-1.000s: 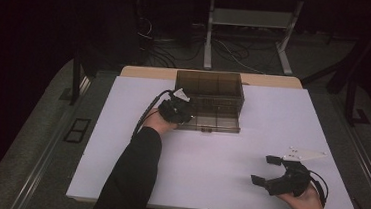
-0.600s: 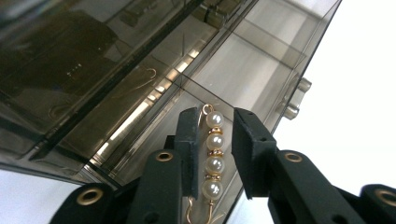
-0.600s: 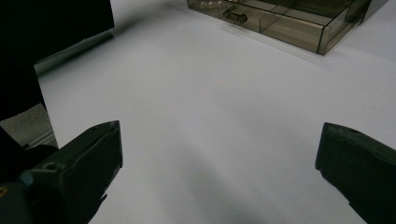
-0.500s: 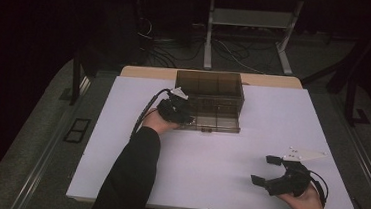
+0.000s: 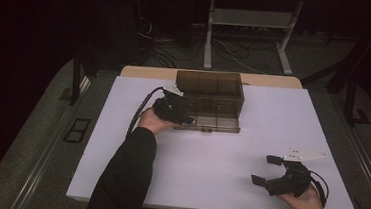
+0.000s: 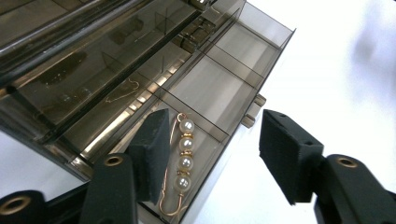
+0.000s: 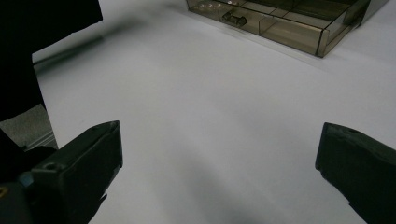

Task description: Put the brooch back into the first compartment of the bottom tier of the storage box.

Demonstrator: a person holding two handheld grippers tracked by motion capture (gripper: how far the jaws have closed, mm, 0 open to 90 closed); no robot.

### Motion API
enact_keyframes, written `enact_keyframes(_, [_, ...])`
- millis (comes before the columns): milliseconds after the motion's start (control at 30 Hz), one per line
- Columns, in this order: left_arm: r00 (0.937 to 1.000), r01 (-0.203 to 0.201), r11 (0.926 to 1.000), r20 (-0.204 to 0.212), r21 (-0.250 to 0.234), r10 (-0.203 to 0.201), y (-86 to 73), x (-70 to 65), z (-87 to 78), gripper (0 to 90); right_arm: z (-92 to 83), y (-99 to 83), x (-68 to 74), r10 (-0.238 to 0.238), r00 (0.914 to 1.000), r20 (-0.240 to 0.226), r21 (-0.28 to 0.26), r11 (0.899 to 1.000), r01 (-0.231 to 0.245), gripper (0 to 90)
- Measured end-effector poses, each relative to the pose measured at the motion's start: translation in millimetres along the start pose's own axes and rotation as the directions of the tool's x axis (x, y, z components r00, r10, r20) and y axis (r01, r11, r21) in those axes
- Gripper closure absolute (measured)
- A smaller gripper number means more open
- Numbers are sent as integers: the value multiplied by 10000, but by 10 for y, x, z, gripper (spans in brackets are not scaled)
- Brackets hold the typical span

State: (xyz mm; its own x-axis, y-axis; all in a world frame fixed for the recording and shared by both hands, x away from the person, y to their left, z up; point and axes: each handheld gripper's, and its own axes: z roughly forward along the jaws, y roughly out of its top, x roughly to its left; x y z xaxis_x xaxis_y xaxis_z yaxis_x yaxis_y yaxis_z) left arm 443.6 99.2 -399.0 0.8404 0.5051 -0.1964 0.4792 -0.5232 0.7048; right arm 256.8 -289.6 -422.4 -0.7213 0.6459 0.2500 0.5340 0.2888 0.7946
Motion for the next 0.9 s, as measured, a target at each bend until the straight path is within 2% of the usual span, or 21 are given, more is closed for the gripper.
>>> enact_keyframes(367, [9997, 251, 9985, 72, -491, -248, -26, -67, -167, 258, -6, -4, 0, 5, 10000, 18, -27, 10000, -5, 2])
enact_keyframes(700, [9986, 525, 9969, 57, -581, -523, -100, -109, -264, 152, -7, -6, 2, -3, 10000, 13, -15, 10000, 3, 2])
enact_keyframes(900, [9975, 713, 9949, 46, -712, -712, -166, -126, -325, 124, -6, -8, 1, 1, 10000, -7, -20, 10000, -1, 2])
